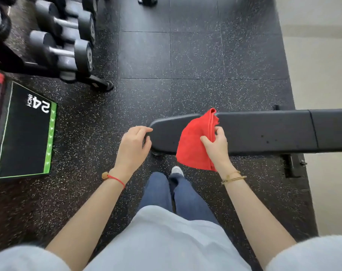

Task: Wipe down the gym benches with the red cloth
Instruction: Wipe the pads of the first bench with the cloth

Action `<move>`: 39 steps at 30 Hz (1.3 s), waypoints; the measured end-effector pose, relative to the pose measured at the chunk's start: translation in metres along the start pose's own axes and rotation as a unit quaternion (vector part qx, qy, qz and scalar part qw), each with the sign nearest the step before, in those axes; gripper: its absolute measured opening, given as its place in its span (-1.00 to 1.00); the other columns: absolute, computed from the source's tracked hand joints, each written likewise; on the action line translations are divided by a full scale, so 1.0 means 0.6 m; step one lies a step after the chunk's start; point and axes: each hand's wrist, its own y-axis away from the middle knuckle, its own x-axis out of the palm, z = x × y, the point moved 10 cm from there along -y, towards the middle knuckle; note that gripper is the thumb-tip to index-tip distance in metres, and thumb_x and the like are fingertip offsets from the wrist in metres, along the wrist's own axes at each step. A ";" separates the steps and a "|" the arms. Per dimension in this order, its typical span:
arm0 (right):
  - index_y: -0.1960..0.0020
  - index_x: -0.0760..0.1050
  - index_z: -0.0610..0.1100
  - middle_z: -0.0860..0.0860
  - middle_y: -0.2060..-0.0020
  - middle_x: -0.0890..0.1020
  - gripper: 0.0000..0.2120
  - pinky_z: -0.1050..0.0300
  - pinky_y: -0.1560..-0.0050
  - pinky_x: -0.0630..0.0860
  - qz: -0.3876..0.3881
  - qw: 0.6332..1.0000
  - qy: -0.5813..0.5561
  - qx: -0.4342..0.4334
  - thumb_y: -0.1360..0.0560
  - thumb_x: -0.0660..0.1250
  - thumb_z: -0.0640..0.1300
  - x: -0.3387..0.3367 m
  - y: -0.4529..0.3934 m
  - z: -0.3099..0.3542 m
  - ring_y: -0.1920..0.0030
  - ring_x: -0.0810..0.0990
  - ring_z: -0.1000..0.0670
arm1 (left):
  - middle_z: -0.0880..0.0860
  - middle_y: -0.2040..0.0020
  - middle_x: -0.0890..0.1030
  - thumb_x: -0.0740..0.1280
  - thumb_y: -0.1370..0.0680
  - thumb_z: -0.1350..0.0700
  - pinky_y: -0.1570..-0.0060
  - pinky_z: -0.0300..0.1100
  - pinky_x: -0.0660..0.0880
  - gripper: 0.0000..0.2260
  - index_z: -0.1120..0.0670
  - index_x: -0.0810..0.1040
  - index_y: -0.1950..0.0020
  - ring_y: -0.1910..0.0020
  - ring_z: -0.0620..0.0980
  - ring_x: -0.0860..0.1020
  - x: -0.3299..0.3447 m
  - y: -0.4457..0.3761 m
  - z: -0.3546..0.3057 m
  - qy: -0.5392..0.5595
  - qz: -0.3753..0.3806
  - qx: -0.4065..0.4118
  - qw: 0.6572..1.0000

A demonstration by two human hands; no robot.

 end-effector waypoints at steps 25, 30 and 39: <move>-0.18 0.37 -0.16 -0.02 0.02 0.57 -0.61 0.10 0.07 0.36 -0.147 0.934 0.183 -0.268 -0.43 0.37 -0.06 0.136 -0.288 -0.385 0.02 0.56 -0.10 | 0.07 -0.23 0.57 0.29 -0.55 0.18 -0.30 0.00 0.39 -0.73 0.14 0.55 -0.25 -0.26 0.09 0.47 0.491 -0.086 0.246 -0.059 -0.122 0.127 0.983; -0.45 0.24 -0.21 -0.22 -0.39 0.31 -0.34 -0.11 -0.45 0.18 -0.229 0.837 0.336 -0.367 -0.46 0.27 0.09 0.168 -0.243 -0.357 -0.40 0.28 -0.23 | 0.07 -0.24 0.56 0.31 -0.54 0.15 -0.26 0.01 0.38 -0.73 0.13 0.56 -0.24 -0.28 0.11 0.45 0.499 -0.096 0.264 -0.067 -0.161 0.122 0.977; -0.53 0.03 0.25 0.07 -0.58 -0.01 -0.42 -0.27 -0.51 -0.11 -0.048 0.818 0.481 -0.311 -0.54 0.09 0.24 0.277 -0.267 -0.400 -0.55 -0.10 -0.24 | 0.08 -0.28 0.54 0.30 -0.57 0.11 -0.30 0.03 0.33 -0.72 0.11 0.55 -0.26 -0.30 0.13 0.43 0.512 -0.099 0.274 -0.087 -0.159 0.102 0.978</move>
